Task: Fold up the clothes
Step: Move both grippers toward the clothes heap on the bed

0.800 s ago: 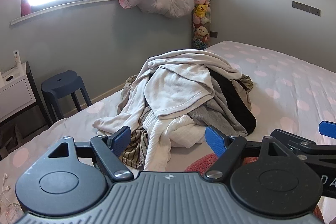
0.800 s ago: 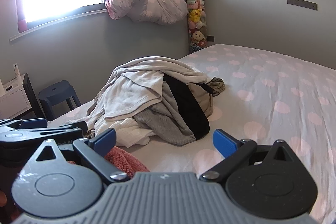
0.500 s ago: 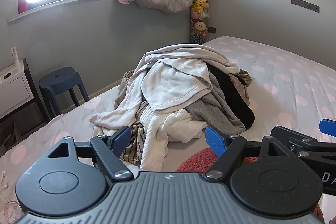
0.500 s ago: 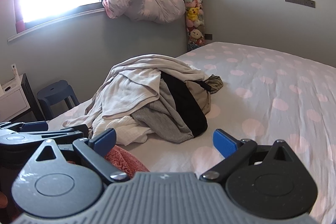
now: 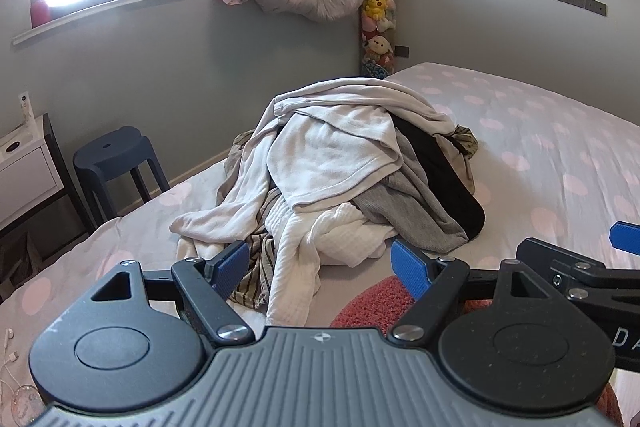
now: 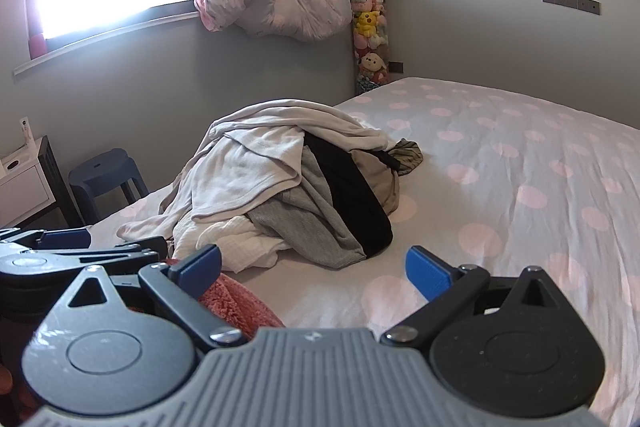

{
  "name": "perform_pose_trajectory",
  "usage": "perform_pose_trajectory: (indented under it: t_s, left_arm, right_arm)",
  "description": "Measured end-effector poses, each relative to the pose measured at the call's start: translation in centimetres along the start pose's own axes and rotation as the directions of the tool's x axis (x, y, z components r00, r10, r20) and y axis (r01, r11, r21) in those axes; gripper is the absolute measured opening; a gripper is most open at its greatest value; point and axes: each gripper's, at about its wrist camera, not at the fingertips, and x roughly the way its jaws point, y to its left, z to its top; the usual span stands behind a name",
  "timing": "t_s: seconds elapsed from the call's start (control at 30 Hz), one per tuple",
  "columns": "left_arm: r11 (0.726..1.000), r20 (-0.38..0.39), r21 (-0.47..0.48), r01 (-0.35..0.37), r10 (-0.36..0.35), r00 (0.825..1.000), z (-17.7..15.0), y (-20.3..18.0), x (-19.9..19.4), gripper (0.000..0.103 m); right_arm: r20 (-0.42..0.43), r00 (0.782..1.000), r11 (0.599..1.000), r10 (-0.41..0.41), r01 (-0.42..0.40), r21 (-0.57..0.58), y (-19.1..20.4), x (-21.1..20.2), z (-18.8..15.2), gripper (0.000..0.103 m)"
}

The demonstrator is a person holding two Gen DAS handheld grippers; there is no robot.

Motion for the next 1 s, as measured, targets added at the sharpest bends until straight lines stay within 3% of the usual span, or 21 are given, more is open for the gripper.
perform_pose_trajectory:
  t_s: [1.0]
  left_arm:
    - [0.999,0.014,0.042,-0.009,0.009,1.0,-0.18,-0.06,0.47,0.078]
  right_arm:
    - [0.008,1.0,0.999,0.009,-0.008,-0.037,0.31,0.16,-0.39,0.099]
